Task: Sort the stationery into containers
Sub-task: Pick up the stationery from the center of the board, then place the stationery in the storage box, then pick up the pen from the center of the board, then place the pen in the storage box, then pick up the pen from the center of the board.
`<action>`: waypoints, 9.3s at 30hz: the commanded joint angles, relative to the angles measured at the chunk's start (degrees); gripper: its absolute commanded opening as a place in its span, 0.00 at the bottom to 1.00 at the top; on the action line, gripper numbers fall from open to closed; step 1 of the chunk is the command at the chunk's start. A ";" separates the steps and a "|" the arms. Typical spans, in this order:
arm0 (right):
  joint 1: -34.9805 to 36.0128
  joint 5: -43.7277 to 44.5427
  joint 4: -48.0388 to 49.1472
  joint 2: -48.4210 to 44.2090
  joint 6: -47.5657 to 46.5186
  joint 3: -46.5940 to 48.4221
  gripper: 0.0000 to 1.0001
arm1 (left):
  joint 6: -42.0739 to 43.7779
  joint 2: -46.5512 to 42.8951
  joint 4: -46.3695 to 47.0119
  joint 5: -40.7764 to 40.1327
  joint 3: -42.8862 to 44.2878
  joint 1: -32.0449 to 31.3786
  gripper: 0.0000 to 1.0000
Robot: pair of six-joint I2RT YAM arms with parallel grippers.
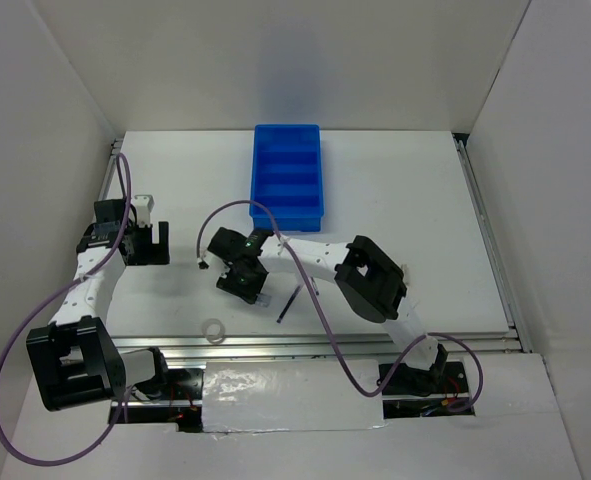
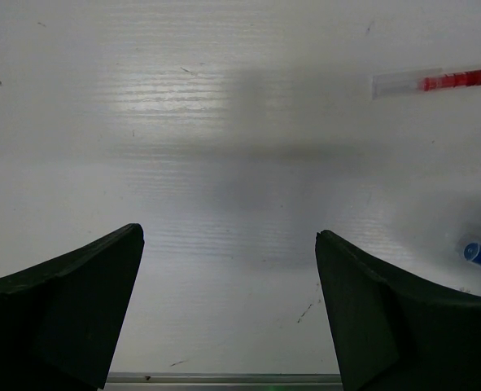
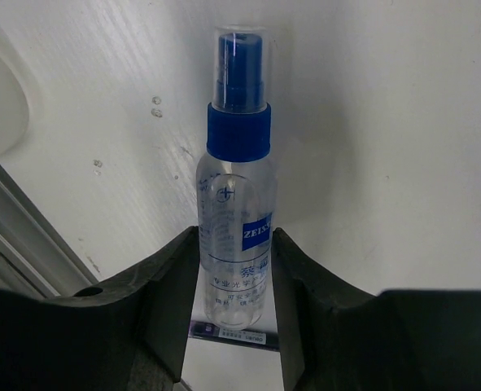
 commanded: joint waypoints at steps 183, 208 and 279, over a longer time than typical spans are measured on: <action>-59.69 -23.43 12.72 -50.94 -5.80 -33.76 0.95 | 49.56 64.91 20.07 8.75 74.64 -36.19 0.00; -60.75 -26.16 12.10 -48.04 -5.71 -32.62 0.96 | 51.68 69.41 19.55 9.20 76.93 -36.28 0.39; -64.97 -27.74 13.77 -57.00 -0.61 -40.53 0.97 | 9.13 61.32 -22.18 10.51 69.36 -58.96 0.16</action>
